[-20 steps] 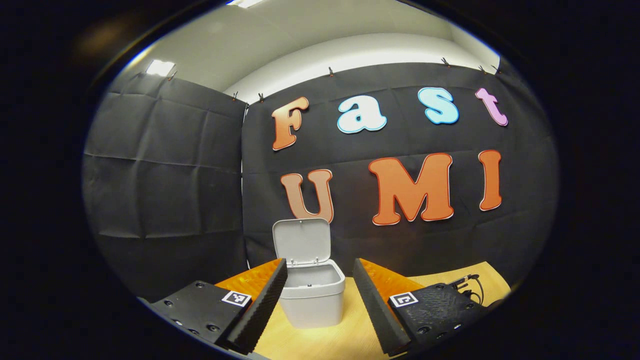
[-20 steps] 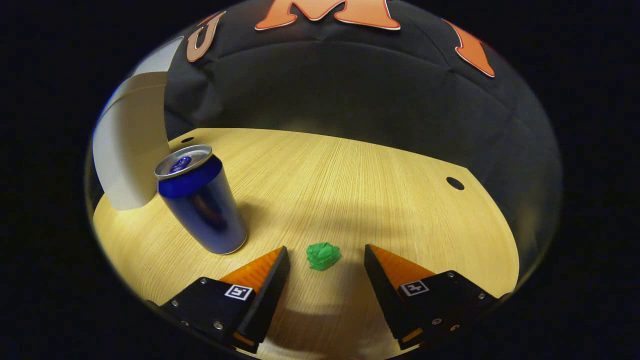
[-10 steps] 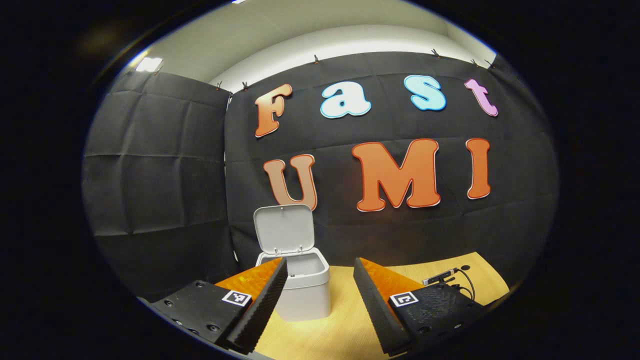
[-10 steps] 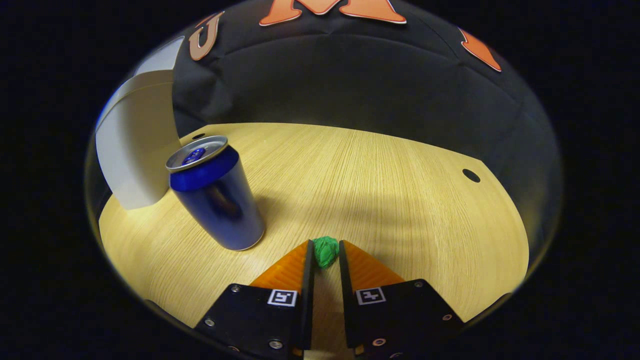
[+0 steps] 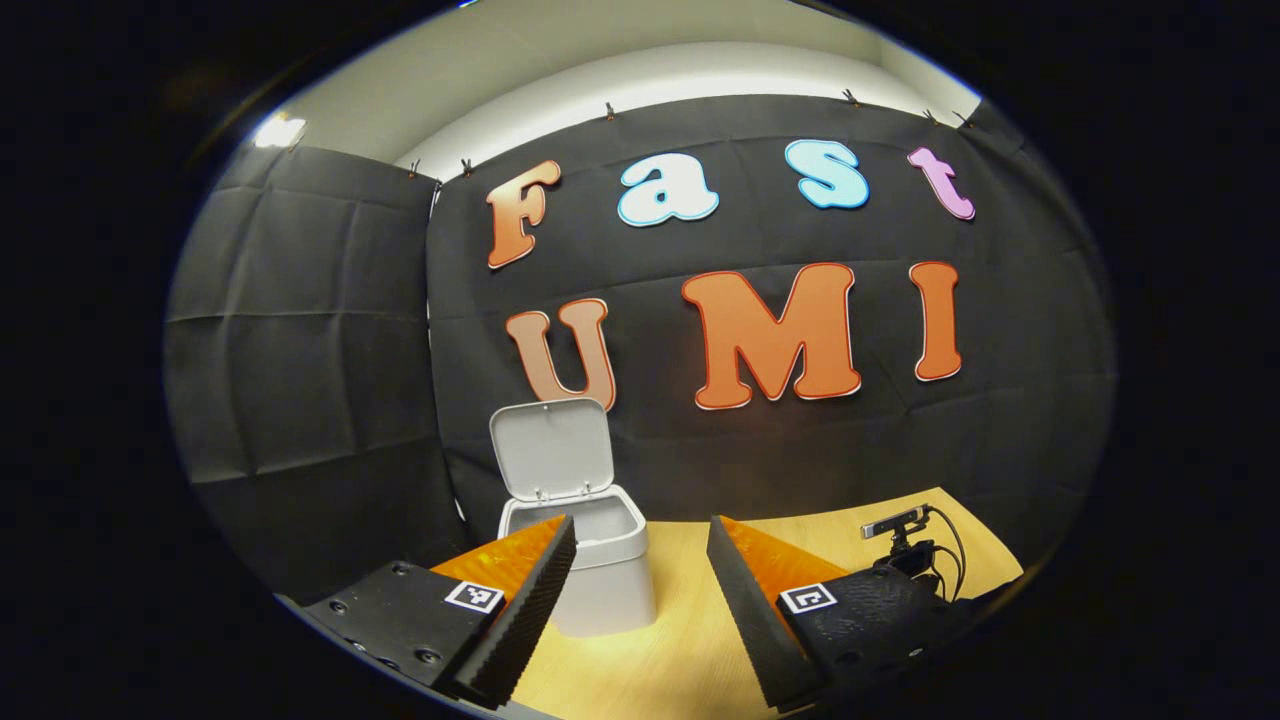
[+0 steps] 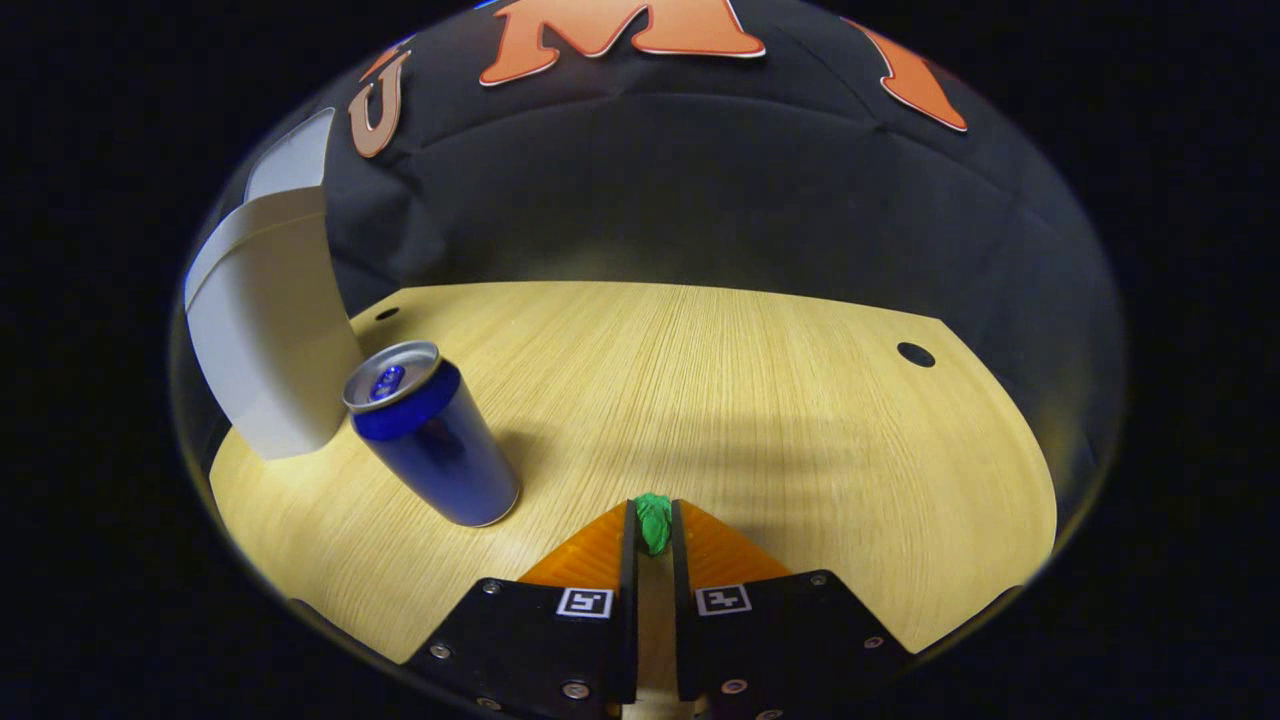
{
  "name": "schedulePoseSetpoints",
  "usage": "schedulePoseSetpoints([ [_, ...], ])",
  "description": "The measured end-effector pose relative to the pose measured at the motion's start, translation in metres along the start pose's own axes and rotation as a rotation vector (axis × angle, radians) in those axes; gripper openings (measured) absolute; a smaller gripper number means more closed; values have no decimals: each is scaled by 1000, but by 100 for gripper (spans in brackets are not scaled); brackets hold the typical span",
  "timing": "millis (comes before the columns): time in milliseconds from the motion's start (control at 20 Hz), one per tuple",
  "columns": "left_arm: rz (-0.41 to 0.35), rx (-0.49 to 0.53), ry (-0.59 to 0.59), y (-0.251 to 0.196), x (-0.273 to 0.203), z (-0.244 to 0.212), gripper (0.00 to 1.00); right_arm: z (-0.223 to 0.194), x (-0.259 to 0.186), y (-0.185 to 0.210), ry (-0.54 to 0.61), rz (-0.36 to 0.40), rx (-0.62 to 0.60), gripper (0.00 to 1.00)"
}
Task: Press the lid of the desktop garbage bin to open it, pick up the crumpled paper on the desktop and throw it into the bin, then pick up the pop can on the desktop and drop it into the bin, and finally close the garbage bin lid.
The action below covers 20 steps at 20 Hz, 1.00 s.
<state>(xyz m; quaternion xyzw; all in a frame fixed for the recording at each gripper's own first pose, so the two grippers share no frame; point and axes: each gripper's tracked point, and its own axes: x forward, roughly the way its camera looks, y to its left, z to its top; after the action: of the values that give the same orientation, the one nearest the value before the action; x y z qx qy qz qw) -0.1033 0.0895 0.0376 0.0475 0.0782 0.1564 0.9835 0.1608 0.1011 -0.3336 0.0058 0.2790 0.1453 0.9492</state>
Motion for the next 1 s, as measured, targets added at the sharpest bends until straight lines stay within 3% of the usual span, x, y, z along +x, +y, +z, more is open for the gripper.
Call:
schedulePoseSetpoints([
  [300, -57, -27, -25, -9, 2, 0, 86, 50, -44, 0, -121, 24, 16, 15],
  [550, -36, -70, -53, 12, -1, 0, 85, 117, -94, 22, -271, 71, -11, 16],
  [1000, 115, -133, -119, 91, -22, 4, 85, 222, -159, 139, -469, 262, -64, 15],
])
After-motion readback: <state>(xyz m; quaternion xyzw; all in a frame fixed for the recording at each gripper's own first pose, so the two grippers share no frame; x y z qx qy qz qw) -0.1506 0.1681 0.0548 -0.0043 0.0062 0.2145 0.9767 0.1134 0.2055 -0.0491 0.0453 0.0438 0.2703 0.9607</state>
